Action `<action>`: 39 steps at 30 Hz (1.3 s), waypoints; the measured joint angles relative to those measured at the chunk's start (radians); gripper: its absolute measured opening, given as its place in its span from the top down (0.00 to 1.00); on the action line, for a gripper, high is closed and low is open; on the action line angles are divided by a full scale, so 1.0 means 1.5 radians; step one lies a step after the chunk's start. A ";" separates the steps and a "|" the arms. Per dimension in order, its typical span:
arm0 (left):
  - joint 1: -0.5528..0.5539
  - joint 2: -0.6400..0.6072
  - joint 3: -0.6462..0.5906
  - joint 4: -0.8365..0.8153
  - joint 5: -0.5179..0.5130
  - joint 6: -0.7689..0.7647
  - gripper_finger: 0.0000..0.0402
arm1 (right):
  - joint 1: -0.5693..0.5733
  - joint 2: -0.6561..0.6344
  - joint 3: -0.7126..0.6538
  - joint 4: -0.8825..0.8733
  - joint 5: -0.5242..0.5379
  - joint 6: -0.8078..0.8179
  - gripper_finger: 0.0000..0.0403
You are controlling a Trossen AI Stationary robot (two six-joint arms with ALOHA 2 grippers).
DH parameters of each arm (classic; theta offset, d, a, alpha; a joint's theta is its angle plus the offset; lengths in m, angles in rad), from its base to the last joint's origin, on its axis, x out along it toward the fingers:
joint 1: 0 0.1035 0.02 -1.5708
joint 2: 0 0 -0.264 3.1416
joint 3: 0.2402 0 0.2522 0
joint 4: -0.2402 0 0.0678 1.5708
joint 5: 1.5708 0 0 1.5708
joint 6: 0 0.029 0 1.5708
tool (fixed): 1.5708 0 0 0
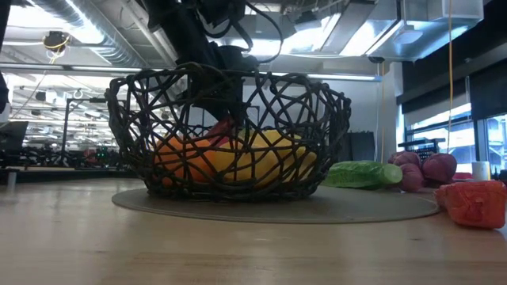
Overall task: Build produce basket
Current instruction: Put the dark red chili pepper into the wire basket
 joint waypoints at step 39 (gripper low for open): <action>0.037 -0.013 -0.001 -0.001 0.058 -0.034 0.64 | 0.000 -0.001 0.000 0.005 0.000 0.002 0.50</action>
